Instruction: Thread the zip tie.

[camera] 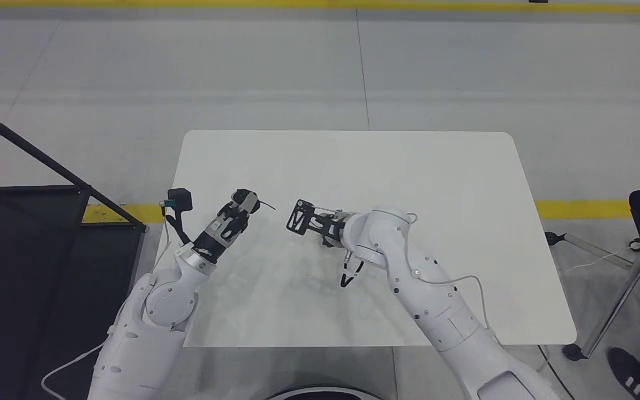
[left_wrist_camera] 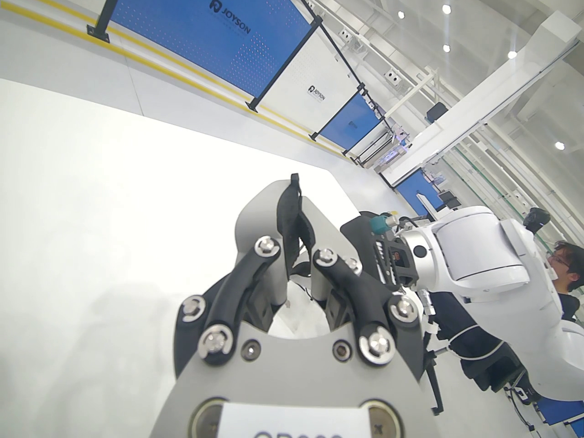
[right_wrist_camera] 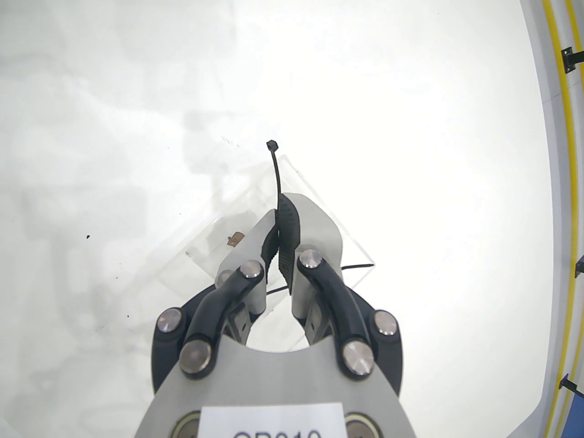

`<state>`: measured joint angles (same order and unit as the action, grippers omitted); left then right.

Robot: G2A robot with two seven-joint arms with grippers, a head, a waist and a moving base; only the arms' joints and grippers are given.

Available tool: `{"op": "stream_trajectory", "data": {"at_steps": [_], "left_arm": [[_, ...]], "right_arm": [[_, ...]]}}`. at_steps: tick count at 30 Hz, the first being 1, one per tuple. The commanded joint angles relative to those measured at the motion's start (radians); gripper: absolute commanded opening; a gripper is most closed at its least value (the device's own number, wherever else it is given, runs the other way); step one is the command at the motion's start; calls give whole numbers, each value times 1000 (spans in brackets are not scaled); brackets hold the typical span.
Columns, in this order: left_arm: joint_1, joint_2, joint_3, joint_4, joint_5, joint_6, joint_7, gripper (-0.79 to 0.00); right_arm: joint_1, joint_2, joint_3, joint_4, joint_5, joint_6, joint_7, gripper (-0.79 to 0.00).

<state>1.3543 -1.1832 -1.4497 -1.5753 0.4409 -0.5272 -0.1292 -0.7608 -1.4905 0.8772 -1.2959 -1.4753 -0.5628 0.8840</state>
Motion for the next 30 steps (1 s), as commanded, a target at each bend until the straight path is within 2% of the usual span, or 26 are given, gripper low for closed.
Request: {"op": "stream_trajectory", "data": {"at_steps": [1,15,27,29,30], "left_arm": [[0,0,0,0,0,0,0,-785],[0,0,0,0,0,0,0,-785],[4,0,-3,-6,-7,18,3,-785],[7,0,-9,-7,-15,27,3,-785],[8,0,-14,-7,-19,33,5,-785]], "right_arm": [[0,0,0,1,2,0,1,-659],[0,1,-3,-2,-1,2,2,-665],[-47,8,19,-154,-22,100,88,-628],[-43,3,10,-160,-15,120,98,-573],[-41,1,6,-160,-14,136,105,-471]]}}
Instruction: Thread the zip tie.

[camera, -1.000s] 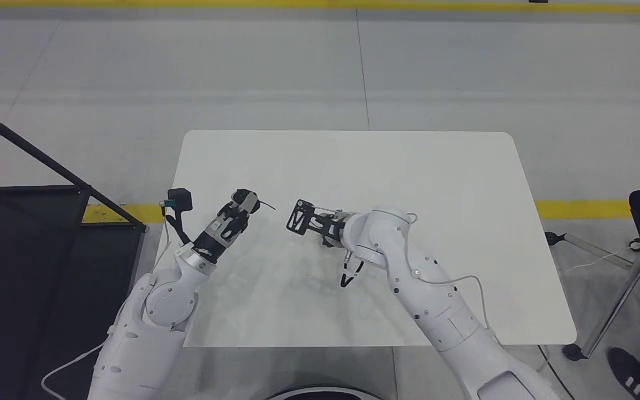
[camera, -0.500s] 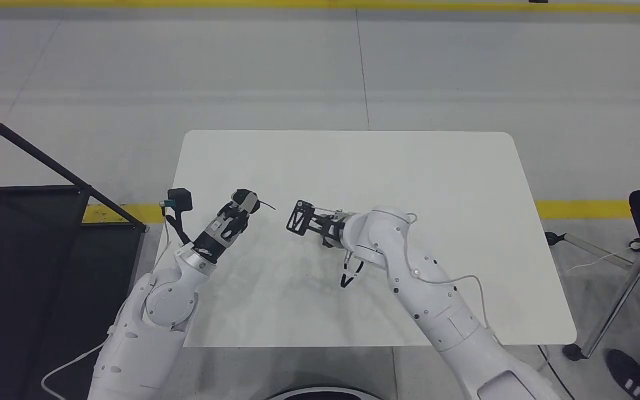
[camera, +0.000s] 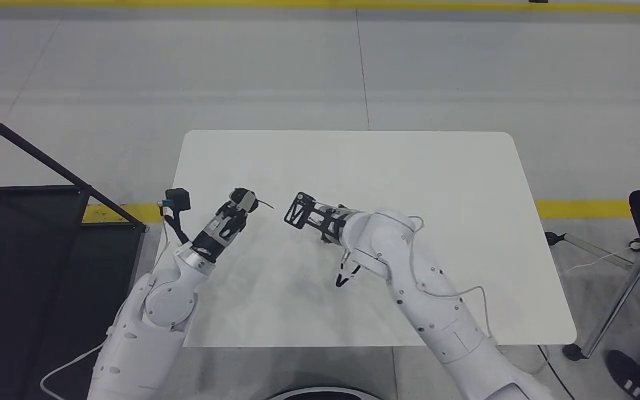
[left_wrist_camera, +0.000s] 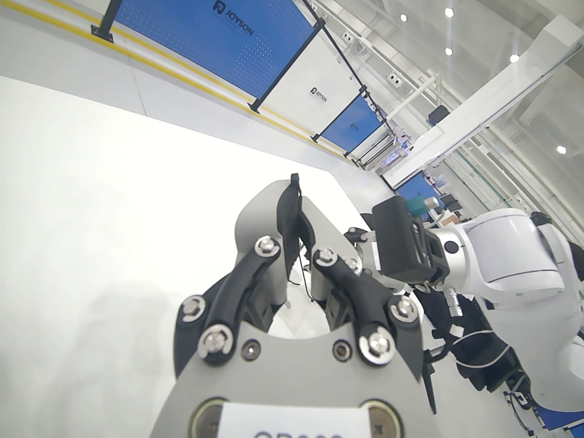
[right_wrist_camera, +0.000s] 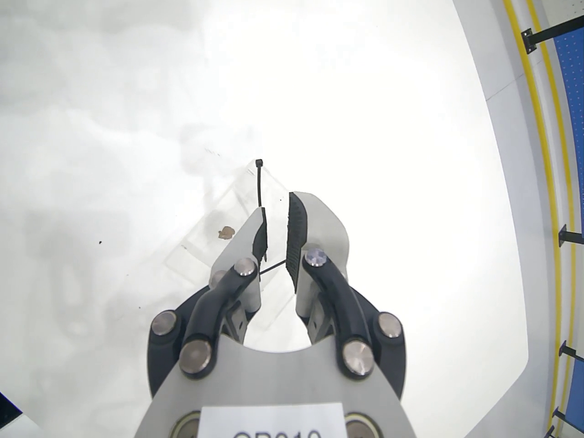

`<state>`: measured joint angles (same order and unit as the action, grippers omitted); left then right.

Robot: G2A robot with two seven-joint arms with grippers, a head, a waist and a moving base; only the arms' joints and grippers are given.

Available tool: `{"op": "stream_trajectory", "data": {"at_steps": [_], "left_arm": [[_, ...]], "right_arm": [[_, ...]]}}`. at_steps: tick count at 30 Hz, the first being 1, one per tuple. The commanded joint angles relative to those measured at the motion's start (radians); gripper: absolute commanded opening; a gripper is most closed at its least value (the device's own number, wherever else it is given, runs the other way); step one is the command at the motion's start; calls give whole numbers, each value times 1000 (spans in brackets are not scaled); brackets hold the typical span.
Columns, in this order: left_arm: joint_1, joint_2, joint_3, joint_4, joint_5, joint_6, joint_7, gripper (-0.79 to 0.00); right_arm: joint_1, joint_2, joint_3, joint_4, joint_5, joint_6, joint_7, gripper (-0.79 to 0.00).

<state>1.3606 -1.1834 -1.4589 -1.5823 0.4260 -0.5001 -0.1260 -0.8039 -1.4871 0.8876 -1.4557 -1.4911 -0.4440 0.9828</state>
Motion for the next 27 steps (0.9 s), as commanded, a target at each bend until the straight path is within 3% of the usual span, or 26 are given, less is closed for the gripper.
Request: {"op": "stream_trajectory", "data": {"at_steps": [1,4,5,6,7,8,19,27], "left_arm": [[4,1,-10,-1,-7,13,5,-785],[14,1,-25,-7,-14,34,18,-785],[17,1,-30,-9,-20,38,18,-785],[20,1,-35,-10,-26,44,19,-785],[24,2,-39,-13,-31,49,19,-785],[27,2,-44,-14,-34,57,18,-785],[32,2,-53,-19,-44,76,19,-785],[44,0,-71,-29,-69,113,42,-785]], "right_arm": [[5,-5,-11,0,0,33,16,-425],[10,-14,-32,-7,1,70,30,-385],[9,-16,-36,-14,-1,84,32,-283],[6,-17,-40,-25,-5,101,32,-123],[-1,-18,-44,-39,-13,112,35,-43],[-1,-18,-44,-39,-13,112,35,-12],[-1,-18,-44,-39,-13,112,35,0],[52,-57,-98,38,25,258,94,0]]}}
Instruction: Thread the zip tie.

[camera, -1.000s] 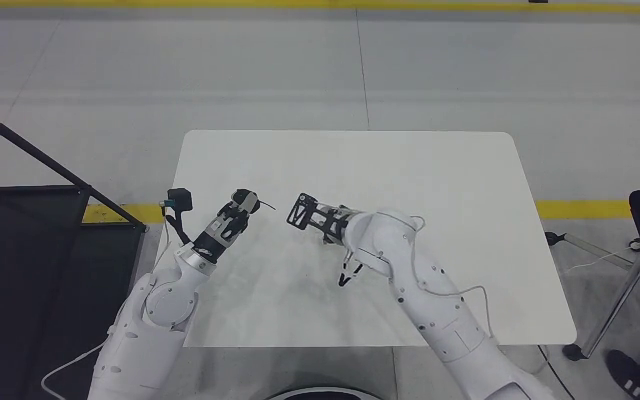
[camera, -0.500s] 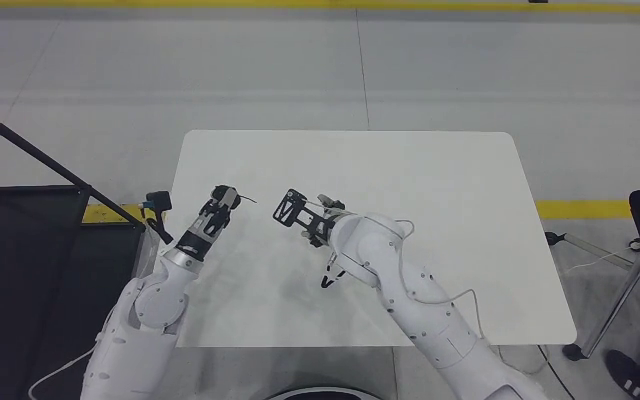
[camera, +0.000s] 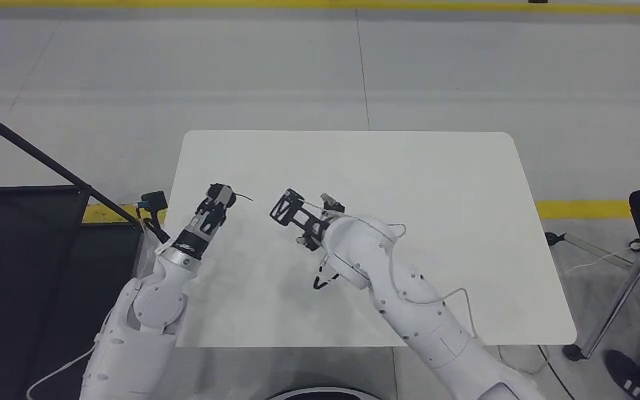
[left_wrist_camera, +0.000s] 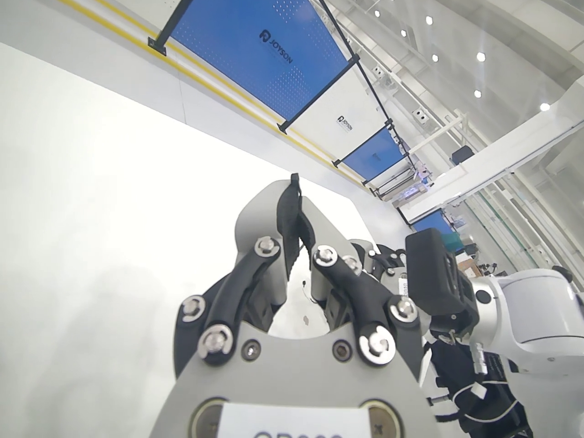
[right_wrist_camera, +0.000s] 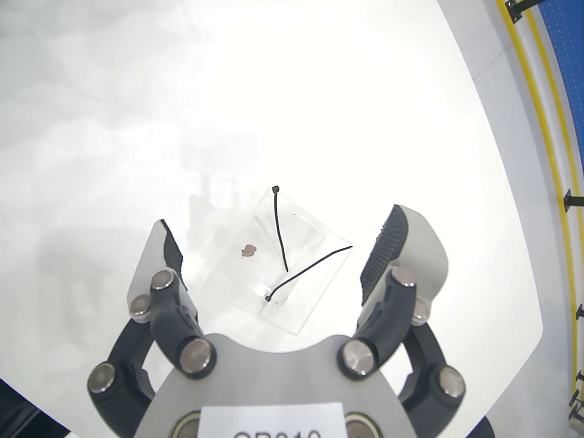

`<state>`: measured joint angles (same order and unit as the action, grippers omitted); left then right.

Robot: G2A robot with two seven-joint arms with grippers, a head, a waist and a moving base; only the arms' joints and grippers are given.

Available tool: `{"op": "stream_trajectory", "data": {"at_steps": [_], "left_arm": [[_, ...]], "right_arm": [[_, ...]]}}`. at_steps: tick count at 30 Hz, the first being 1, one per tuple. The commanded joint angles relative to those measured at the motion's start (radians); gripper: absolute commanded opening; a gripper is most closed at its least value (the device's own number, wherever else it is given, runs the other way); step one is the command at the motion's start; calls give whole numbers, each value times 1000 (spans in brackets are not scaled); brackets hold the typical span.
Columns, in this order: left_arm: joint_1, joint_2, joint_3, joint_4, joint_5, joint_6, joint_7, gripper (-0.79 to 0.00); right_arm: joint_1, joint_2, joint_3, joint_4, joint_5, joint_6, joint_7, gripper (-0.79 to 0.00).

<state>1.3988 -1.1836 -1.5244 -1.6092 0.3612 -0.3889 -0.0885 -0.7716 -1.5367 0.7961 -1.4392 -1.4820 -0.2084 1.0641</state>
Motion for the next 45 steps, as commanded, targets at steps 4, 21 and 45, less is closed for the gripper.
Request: {"op": "stream_trajectory", "data": {"at_steps": [4,21,45], "left_arm": [[17,1,-27,-4,-25,7,14,-785],[9,-3,-33,3,-36,14,12,-785],[8,-7,-37,5,-34,11,11,-785]], "right_arm": [[79,-36,-35,101,62,67,43,-154],[191,-102,-63,284,164,150,93,-459],[210,-148,-58,340,173,229,130,-533]]}}
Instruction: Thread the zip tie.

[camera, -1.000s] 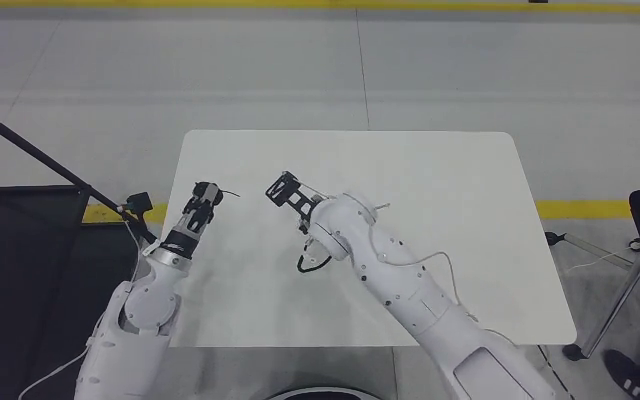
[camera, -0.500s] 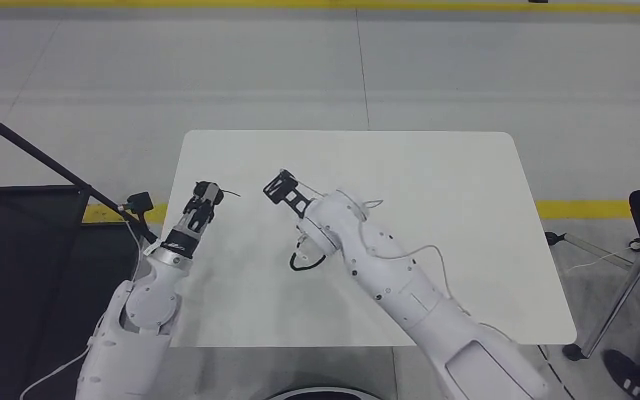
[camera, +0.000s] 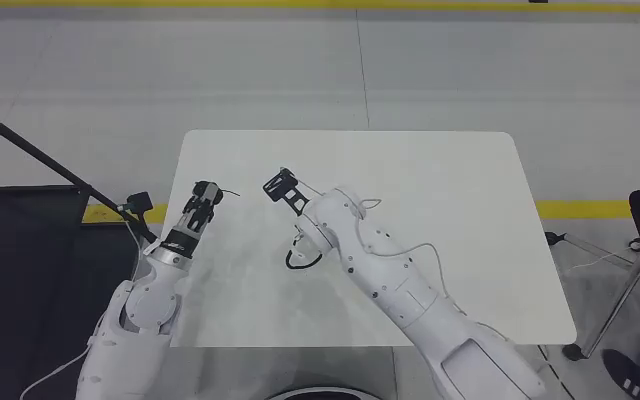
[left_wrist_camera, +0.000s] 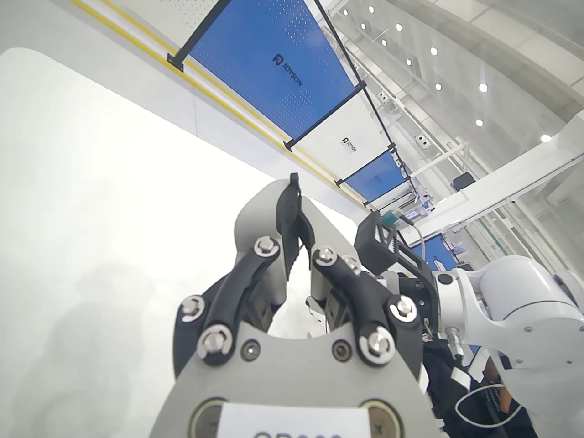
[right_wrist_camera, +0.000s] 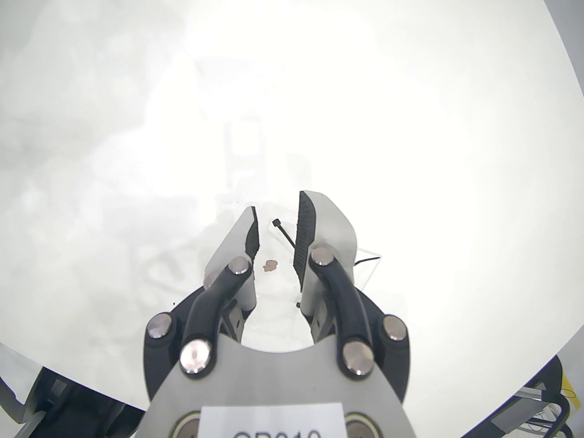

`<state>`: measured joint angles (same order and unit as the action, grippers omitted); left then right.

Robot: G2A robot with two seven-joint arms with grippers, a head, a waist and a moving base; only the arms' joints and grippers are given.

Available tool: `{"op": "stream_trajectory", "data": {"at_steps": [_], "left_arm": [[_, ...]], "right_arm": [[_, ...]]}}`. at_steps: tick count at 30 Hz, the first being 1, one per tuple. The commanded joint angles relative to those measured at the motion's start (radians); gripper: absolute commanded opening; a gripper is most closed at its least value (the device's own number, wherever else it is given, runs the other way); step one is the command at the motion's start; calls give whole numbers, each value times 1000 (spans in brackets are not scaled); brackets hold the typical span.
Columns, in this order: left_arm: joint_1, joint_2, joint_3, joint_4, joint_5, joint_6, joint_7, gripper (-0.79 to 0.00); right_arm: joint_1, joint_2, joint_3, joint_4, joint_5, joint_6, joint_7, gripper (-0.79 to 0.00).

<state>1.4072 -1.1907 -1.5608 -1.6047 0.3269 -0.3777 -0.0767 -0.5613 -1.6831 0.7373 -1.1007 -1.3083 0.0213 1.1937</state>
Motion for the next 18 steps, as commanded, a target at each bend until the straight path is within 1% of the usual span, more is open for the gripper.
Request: {"op": "stream_trajectory", "data": {"at_steps": [1,11,13,16,18], "left_arm": [[-1,0,0,0,0,0,-1,-785],[-1,-2,-1,0,2,-3,0,-785],[0,-2,-1,0,2,-3,1,-785],[0,-3,-1,0,3,-1,3,-785],[-1,-3,-3,0,3,-1,2,-785]], "right_arm": [[0,-2,2,2,-1,-1,1,-529],[9,-15,11,43,5,-16,4,-548],[11,-17,12,49,6,-19,3,-566],[13,-21,14,56,6,-21,3,-625],[14,-23,16,60,4,-22,4,-683]]}}
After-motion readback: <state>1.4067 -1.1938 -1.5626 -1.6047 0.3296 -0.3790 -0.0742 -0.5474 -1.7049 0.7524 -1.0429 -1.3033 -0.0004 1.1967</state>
